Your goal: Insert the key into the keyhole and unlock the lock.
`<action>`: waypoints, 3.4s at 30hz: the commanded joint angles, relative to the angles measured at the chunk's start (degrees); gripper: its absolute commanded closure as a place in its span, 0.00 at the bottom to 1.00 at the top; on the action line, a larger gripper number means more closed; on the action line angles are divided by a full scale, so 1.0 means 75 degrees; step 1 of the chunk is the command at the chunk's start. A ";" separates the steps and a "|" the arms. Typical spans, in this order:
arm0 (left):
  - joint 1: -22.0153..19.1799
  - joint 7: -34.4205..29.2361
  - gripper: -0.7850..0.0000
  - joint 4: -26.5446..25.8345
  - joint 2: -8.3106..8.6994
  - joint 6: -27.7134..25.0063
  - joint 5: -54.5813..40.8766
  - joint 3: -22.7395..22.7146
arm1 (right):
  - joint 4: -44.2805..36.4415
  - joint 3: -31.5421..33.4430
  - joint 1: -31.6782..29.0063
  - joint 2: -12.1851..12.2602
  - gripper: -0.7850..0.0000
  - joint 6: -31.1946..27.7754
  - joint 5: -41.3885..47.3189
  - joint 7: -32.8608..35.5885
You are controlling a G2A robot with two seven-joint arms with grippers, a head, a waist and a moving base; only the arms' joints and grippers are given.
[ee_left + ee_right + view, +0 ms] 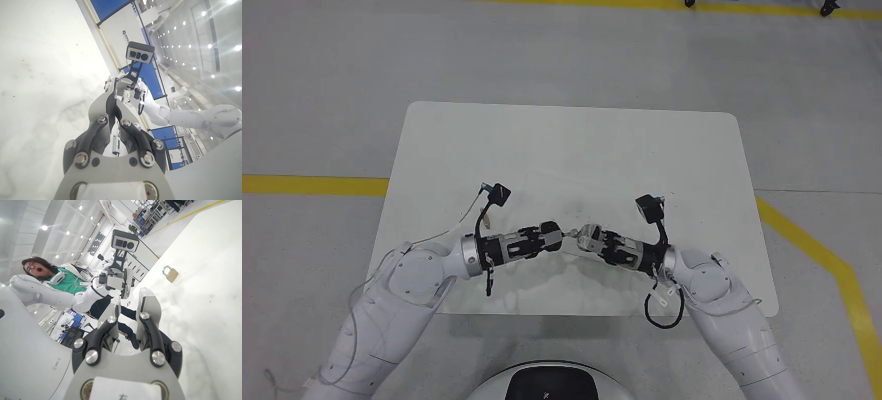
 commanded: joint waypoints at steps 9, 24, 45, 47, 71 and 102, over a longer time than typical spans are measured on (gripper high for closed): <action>0.0069 -0.0281 1.00 -0.0090 0.0081 0.0063 0.0138 -0.0069 | 0.0019 -0.0177 0.0145 0.0023 0.79 -0.0046 0.0205 0.0271; -0.0008 -0.0401 1.00 -0.0068 0.0141 0.0066 0.0146 -0.0026 | 0.0187 -0.0435 0.0437 0.0019 0.93 0.0080 0.0444 0.0359; -0.0081 0.0195 0.00 -0.0128 0.0258 0.0155 0.0836 -0.0417 | 0.0433 -0.0232 0.0631 0.0042 1.00 -0.0452 0.0636 -0.0167; 0.0150 0.0335 0.00 -0.0329 0.0341 0.0095 0.1232 -0.0803 | 0.0436 0.0023 0.0504 0.0072 1.00 -0.0666 0.0550 -0.0474; 0.2930 0.3997 0.00 -0.0780 0.0525 0.1915 0.6563 -0.2228 | 0.0061 0.1032 -0.0165 0.0135 1.00 -0.1016 -0.0359 -0.2069; 0.1233 0.3040 0.47 -0.0337 0.0154 0.3819 0.7630 -0.0736 | 0.0061 0.1032 -0.0165 0.0135 1.00 -0.1016 -0.0359 -0.2069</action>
